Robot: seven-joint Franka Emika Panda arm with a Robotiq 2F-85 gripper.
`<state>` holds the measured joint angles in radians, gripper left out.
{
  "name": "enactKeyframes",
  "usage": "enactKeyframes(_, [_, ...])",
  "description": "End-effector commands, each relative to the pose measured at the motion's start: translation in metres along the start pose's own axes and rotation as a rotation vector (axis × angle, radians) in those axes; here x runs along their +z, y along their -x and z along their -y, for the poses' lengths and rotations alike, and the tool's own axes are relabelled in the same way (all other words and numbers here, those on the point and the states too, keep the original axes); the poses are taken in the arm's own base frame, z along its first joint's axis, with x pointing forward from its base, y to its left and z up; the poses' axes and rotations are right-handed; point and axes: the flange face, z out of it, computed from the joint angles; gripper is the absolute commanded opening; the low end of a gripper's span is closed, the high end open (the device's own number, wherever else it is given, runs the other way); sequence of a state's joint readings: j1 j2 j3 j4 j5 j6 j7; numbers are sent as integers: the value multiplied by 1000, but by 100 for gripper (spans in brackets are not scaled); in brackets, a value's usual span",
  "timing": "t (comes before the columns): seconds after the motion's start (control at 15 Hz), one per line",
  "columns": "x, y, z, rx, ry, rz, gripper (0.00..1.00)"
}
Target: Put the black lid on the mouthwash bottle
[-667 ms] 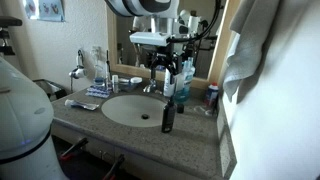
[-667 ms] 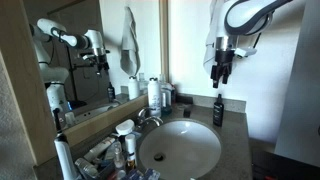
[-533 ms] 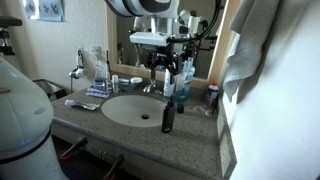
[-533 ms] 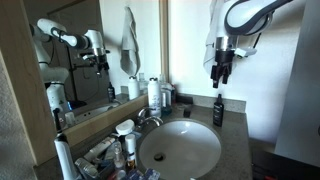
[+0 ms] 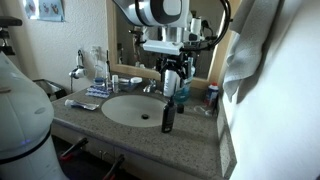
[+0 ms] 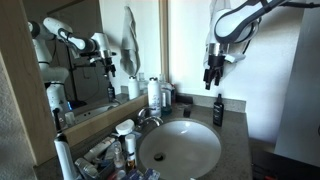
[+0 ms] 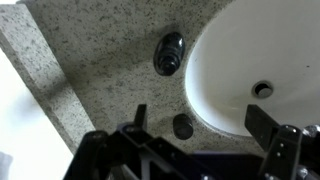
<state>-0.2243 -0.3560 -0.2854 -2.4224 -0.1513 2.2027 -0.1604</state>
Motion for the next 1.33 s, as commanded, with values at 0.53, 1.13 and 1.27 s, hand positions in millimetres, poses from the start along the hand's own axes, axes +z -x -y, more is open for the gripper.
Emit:
enactKeyframes(0.53, [122,-97,8,-96,-97,44,100])
enactKeyframes(1.13, [169,-136,-3,-129,-79,73,100])
enactKeyframes(1.27, [175,-142,-4,-129,-81,77,100])
